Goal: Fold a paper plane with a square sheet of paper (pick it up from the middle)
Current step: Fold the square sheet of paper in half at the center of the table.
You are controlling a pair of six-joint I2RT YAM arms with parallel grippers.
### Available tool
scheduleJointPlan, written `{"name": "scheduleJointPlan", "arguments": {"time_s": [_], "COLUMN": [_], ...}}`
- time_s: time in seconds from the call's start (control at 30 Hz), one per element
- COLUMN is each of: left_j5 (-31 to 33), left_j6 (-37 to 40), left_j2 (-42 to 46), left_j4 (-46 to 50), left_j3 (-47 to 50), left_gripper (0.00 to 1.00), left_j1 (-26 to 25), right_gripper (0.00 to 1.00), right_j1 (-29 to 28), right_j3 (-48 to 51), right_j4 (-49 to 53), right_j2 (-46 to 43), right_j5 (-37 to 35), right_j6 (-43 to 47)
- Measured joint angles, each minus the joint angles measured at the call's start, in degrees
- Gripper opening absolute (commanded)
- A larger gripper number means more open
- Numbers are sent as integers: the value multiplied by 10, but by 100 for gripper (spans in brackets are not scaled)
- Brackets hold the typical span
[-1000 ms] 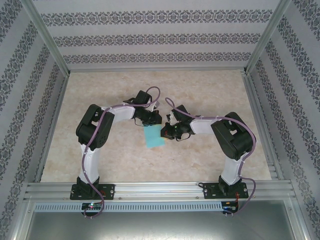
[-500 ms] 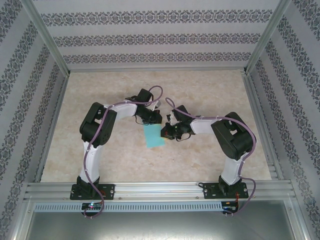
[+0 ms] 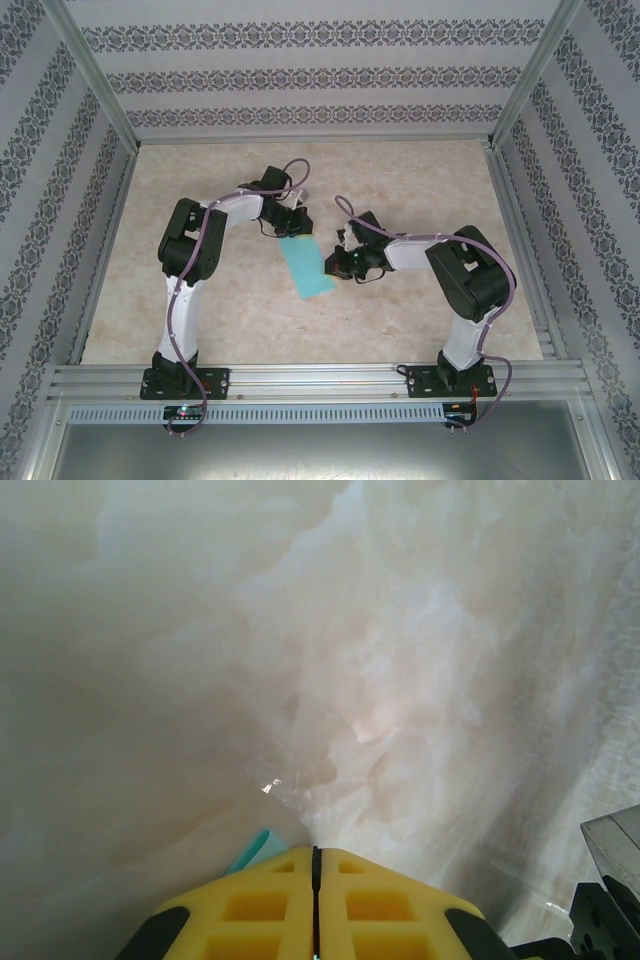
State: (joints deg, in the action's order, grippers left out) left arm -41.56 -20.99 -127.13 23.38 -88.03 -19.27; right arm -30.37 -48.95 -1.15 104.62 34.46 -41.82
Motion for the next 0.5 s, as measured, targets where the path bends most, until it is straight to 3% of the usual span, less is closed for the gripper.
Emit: {"name": "scheduleJointPlan", "arguments": {"time_s": [0.17, 0.5], "left_j5": [2, 74], "left_j6": [0, 5], "left_j2": [-10, -32], "left_j4": [13, 21], "left_j3": [-21, -89], "left_gripper": [10, 14], "left_j1": [10, 63], "right_gripper": [0, 0], "right_j1": [0, -13], "right_j3": [0, 1], "right_j4": [0, 23], "right_j2": [0, -8], "right_j5": [0, 3], "right_j6": [0, -11]}}
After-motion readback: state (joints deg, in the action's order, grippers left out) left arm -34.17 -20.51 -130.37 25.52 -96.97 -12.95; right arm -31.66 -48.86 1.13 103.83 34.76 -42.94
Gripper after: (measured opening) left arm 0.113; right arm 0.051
